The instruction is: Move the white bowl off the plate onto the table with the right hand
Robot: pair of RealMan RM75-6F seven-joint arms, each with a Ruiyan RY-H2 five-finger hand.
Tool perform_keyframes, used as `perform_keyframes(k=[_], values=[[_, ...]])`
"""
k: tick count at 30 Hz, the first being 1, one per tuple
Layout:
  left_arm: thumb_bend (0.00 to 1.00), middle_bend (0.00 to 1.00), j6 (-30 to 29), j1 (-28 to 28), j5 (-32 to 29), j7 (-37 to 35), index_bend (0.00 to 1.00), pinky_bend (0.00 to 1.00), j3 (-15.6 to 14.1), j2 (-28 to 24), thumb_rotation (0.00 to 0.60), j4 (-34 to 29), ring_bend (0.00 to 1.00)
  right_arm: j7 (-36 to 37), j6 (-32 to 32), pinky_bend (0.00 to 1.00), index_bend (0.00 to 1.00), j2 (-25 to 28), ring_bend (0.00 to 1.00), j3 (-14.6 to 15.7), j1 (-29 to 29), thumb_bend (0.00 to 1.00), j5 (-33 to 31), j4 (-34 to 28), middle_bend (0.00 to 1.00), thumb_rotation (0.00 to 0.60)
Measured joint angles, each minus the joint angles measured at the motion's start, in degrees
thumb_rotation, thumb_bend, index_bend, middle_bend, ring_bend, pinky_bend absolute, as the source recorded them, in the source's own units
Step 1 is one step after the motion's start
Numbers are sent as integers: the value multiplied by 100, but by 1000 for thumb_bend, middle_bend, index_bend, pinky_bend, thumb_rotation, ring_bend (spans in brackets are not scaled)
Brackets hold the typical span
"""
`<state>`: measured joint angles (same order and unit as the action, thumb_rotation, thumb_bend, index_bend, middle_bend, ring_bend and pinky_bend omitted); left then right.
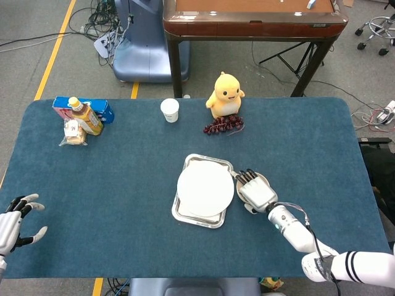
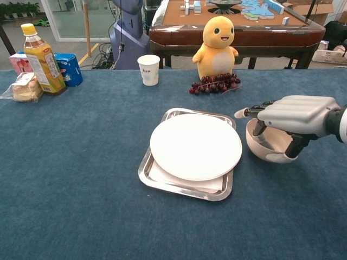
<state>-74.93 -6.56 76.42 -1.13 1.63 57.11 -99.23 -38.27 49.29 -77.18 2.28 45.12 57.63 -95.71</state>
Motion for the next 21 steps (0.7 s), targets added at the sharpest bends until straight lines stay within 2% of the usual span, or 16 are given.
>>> perform_keyframes(k=[2,5,11,16,21], values=[[246,176,0,1,-1,-8,352,358,0,-3,600,0,99,14,-5,3,622,-1,0,6,2,436,-3,5,18,600],[246,176,3,0,-3,-7,352,358,1,-4,600,-1,99,17,9,2,570,38,0,10,6,337,11,-33,18,600],[246,176,28,-11,-8,24,352,359,-6,5,600,4,99,-6,109,1,511,200,0,21,-6,185,54,-240,17,600],[246,176,22,-10,-17,19,352,358,-1,3,600,0,99,-99,315,0,495,407,0,38,-47,150,106,-507,17,600],[246,176,18,-5,-10,-20,352,358,1,-11,600,-7,99,-238,793,0,493,735,0,51,-190,142,244,-994,17,600]])
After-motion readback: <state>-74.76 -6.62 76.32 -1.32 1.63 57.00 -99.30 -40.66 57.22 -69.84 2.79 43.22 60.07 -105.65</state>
